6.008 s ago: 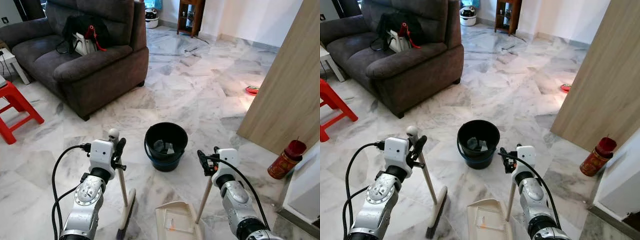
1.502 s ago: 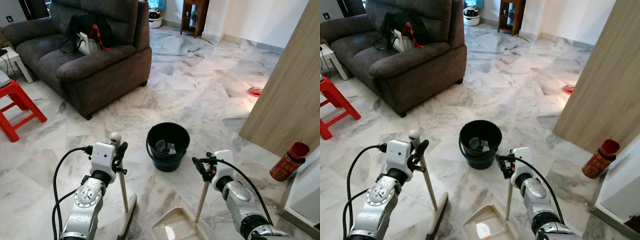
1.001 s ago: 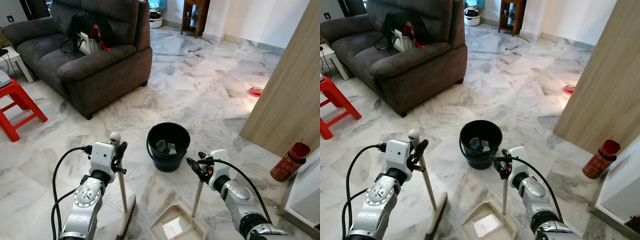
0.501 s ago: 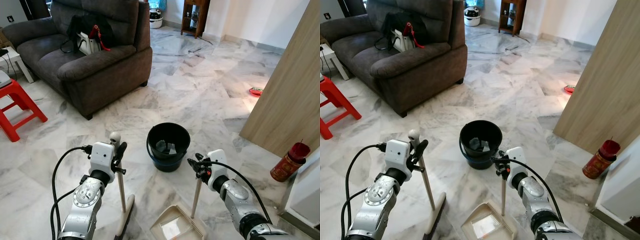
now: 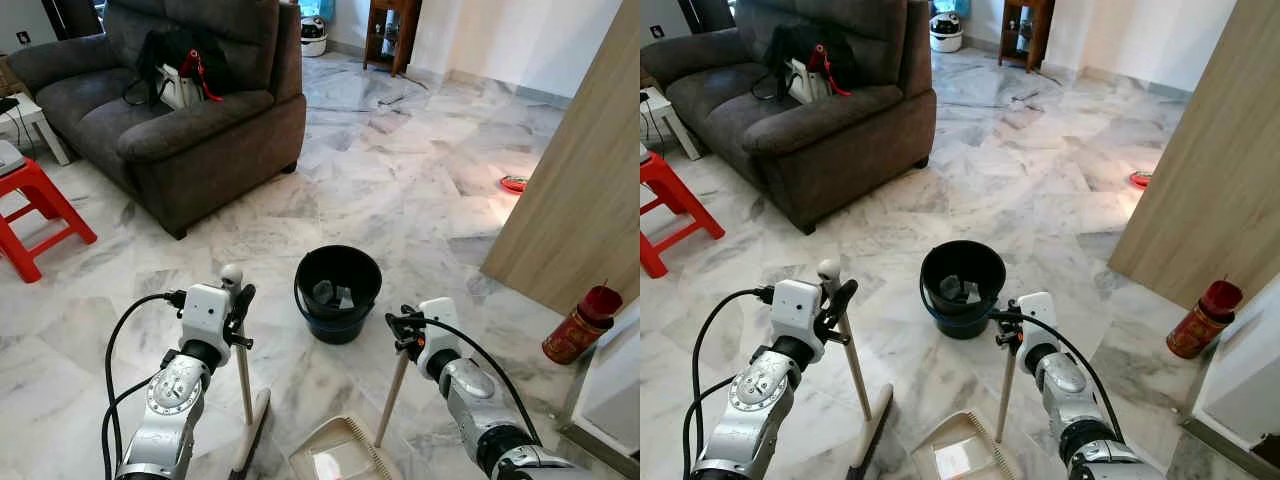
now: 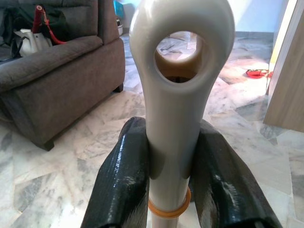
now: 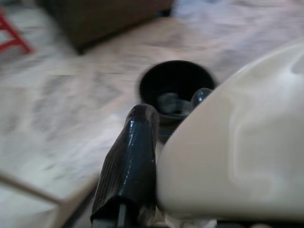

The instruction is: Sweep floor

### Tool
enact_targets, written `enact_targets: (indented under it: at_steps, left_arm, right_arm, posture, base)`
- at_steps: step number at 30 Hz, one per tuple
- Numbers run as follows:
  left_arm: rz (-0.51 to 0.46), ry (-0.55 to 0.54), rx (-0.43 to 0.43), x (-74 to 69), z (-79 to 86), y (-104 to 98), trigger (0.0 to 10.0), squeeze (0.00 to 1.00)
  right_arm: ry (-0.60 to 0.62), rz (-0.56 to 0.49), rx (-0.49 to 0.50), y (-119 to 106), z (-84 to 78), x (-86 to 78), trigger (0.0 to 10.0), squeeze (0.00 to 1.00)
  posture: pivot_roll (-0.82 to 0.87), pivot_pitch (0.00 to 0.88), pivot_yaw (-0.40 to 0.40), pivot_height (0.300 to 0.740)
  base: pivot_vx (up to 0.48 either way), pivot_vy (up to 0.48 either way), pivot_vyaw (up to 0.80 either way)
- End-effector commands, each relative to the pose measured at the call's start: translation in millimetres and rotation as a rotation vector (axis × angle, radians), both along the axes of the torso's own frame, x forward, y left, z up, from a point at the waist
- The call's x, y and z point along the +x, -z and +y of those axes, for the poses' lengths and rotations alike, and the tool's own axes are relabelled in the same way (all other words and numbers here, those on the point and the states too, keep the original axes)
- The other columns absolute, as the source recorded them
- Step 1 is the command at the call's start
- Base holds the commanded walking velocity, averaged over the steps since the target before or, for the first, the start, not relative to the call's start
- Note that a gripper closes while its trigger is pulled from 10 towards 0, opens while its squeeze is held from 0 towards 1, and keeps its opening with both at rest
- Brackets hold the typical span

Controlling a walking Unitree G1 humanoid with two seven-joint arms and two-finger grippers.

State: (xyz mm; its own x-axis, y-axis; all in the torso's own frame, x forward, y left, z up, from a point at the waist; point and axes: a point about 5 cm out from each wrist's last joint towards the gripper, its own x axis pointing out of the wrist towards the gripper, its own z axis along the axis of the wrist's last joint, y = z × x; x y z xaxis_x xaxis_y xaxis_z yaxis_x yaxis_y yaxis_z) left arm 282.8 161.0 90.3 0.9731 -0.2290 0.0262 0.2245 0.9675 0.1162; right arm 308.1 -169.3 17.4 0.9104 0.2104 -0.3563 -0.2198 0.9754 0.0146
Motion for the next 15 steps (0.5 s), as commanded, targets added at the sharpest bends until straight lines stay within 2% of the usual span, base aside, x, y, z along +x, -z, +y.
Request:
enact_targets:
  at_steps: [1,5,6,9,11,15]
  left_arm:
    - [-0.042,0.014,0.006,3.7,-3.5,-10.9,10.0,0.0]
    - [-0.043,0.014,0.006,3.9,-3.7,-10.9,10.0,0.0]
    - [-0.044,0.016,0.006,4.2,-3.9,-11.0,10.0,0.0]
    - [-0.044,0.016,0.006,4.5,-4.2,-11.1,10.0,0.0]
    - [-0.045,0.017,0.005,4.8,-4.7,-11.2,10.0,0.0]
    - [-0.046,0.018,0.005,4.9,-5.1,-11.2,10.0,0.0]
  right_arm:
    - [0.084,0.031,-0.026,2.3,-8.5,0.1,10.0,0.0]
    - [0.141,0.01,-0.026,-1.1,-12.4,2.8,10.0,0.0]
    - [0.162,0.006,-0.058,-2.2,-14.2,3.9,10.0,0.0]
    - [0.191,0.007,-0.072,-3.0,-16.3,4.9,10.0,0.0]
    - [0.253,0.024,-0.124,-2.7,-21.4,5.5,10.0,0.0]
    - [0.319,0.023,-0.141,-4.2,-26.8,6.2,10.0,0.0]
  posture:
    - [0.12,0.0,-0.016,0.74]
    - [0.12,0.0,-0.017,0.74]
    - [0.12,0.0,-0.017,0.74]
    - [0.12,0.0,-0.018,0.74]
    - [0.12,0.0,-0.018,0.74]
    - [0.12,0.0,-0.018,0.74]
  base:
    - [0.0,0.0,0.0]
    - [0.0,0.0,0.0]
    - [0.0,0.0,0.0]
    - [0.0,0.0,0.0]
    - [0.0,0.0,0.0]
    - [0.0,0.0,0.0]
